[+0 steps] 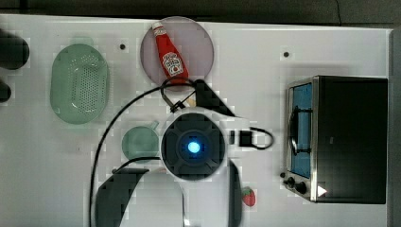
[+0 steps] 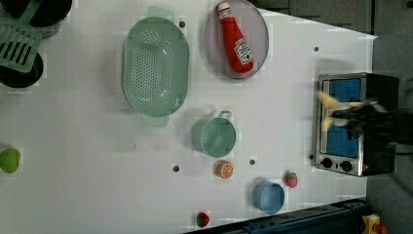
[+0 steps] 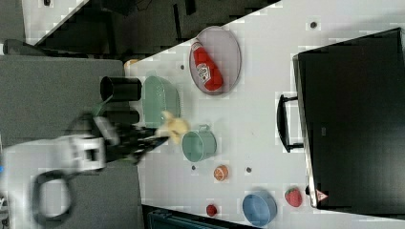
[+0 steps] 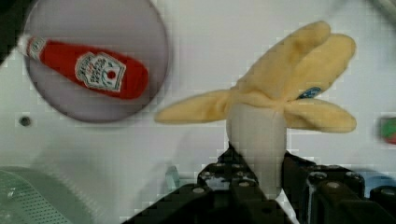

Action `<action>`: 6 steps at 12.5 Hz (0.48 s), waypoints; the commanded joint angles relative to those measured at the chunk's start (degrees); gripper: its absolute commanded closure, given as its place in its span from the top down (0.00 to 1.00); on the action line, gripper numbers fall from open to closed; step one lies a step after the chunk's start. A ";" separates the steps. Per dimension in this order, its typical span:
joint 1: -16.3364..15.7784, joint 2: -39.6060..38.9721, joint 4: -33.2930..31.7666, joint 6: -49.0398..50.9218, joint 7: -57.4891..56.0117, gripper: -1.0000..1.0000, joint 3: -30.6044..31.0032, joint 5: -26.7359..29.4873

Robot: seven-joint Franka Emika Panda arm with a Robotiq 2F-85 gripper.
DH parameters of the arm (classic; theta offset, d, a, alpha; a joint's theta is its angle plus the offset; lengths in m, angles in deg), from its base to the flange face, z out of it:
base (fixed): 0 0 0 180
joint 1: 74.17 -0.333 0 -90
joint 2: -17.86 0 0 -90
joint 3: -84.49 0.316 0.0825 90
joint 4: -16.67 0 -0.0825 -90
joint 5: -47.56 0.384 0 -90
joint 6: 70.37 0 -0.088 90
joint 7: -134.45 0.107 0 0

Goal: Pick banana from table and place on oven.

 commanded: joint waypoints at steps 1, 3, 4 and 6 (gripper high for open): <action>0.63 0.17 6.27 8.66 0.84 0.25 -5.56 -0.64; 0.83 -0.30 9.90 10.06 -3.12 0.25 -9.38 -0.75; 0.98 -0.76 10.65 10.06 -7.39 0.25 -11.64 -0.92; 1.13 -2.08 11.16 9.94 -15.80 0.25 -16.42 -1.01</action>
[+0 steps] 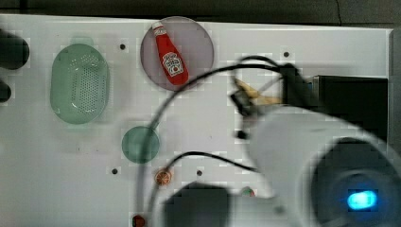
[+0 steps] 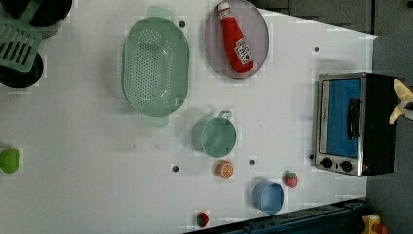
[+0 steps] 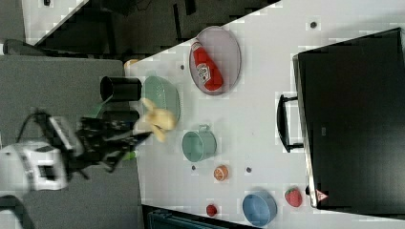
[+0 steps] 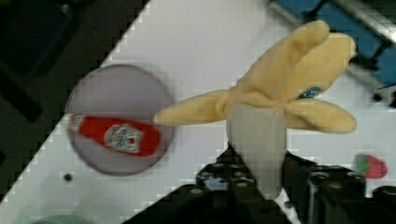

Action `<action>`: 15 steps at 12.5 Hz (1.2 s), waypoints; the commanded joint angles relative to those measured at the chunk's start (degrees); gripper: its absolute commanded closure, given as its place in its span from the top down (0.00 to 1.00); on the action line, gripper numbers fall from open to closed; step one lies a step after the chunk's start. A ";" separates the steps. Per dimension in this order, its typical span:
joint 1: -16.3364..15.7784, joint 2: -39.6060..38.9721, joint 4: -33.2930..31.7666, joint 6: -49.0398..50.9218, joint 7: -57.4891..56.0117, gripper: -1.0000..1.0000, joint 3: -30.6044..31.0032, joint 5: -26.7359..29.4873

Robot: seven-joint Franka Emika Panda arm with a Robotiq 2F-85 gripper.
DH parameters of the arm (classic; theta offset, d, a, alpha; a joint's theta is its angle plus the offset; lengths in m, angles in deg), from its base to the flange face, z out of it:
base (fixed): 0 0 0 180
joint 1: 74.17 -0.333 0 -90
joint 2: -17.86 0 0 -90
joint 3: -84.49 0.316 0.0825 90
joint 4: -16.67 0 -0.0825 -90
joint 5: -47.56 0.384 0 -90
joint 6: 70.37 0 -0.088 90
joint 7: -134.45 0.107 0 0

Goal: Pick banana from table and place on oven.

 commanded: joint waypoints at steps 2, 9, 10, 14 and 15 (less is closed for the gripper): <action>1.62 -5.58 -0.51 2.66 -16.63 0.25 -10.12 -0.17; 1.92 -19.02 -0.46 -16.03 -47.80 0.25 -26.03 -0.17; 1.95 -21.07 -0.39 -18.16 -50.94 0.25 -27.33 -0.16; 2.08 -26.15 -0.33 -20.25 -55.53 0.27 -29.58 0.14; 2.09 -26.36 -0.34 -20.35 -55.53 0.37 -29.59 0.14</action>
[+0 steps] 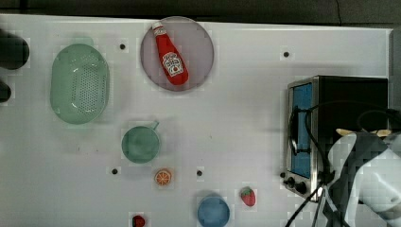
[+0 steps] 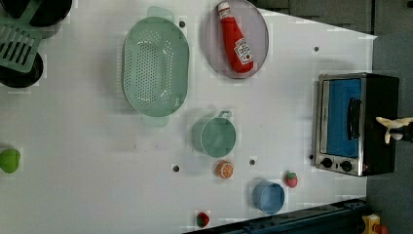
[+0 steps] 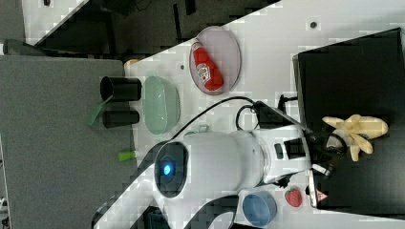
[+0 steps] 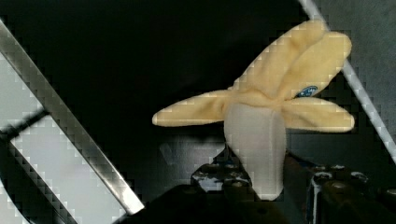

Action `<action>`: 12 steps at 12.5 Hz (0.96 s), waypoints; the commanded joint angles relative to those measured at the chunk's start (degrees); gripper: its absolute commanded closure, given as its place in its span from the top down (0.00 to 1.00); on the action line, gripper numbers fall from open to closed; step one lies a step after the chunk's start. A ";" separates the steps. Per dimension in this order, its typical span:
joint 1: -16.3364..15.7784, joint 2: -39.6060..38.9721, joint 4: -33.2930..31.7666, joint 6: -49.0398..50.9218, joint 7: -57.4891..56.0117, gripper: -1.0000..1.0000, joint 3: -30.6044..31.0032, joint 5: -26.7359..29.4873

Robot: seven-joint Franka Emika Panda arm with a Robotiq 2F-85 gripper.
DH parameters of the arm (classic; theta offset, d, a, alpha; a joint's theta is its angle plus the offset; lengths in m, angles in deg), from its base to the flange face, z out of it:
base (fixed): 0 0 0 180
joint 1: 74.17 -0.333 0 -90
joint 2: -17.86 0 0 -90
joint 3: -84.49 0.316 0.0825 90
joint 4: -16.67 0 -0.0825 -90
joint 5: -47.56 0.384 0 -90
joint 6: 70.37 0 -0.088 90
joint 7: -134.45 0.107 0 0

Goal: Pick banana from table and place on oven.

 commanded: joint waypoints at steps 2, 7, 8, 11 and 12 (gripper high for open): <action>-0.83 1.80 1.11 -0.21 -4.86 0.59 0.76 0.29; -1.49 2.62 3.89 0.21 -4.93 1.00 1.06 0.16; -1.80 3.30 5.46 1.33 -4.92 1.00 1.18 0.14; -2.98 6.86 10.44 11.89 -4.69 1.00 2.62 0.11; -3.44 8.33 12.38 15.90 -3.93 1.00 3.76 0.05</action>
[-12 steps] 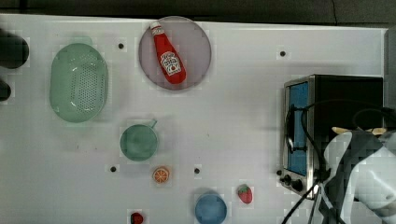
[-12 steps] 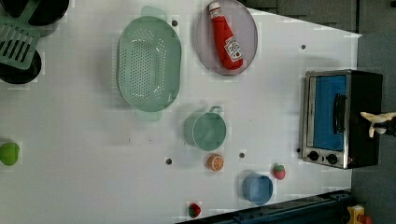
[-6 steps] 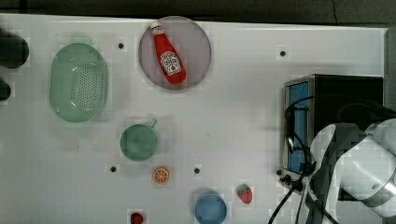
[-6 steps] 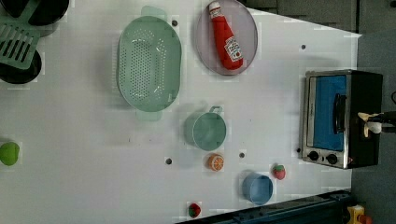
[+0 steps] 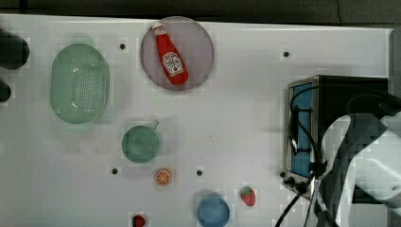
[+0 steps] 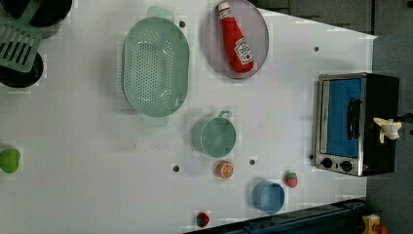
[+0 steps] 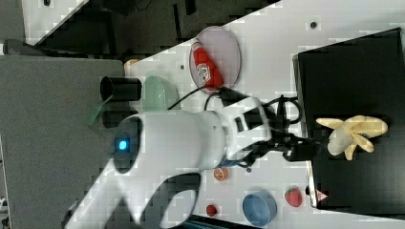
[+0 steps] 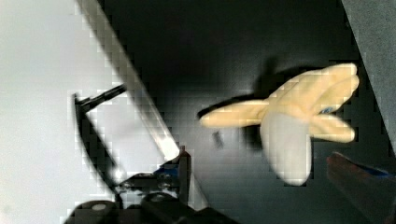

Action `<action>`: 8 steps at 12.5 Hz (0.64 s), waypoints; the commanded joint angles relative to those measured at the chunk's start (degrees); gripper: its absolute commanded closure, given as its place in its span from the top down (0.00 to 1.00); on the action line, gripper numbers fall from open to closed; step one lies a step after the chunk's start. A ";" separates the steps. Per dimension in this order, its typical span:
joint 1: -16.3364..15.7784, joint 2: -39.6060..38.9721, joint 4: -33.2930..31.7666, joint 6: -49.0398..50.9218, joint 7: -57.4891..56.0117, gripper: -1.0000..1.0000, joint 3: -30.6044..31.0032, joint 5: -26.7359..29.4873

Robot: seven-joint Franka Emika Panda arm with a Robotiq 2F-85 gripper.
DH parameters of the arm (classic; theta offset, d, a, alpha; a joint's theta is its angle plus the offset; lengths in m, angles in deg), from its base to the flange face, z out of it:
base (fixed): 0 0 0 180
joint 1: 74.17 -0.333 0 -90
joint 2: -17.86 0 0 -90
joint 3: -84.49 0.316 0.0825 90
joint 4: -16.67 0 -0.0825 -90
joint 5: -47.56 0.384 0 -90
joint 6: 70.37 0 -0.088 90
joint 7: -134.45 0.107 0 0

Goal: Pick banana from table and place on oven.

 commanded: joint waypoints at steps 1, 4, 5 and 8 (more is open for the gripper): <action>-2.72 7.86 7.54 8.33 0.97 1.00 1.43 1.12; -3.41 12.75 8.66 13.71 16.30 1.00 8.01 0.74; -3.46 14.03 8.51 15.67 22.82 1.00 10.82 0.32; -3.55 16.25 8.45 22.13 41.02 1.00 19.76 -0.03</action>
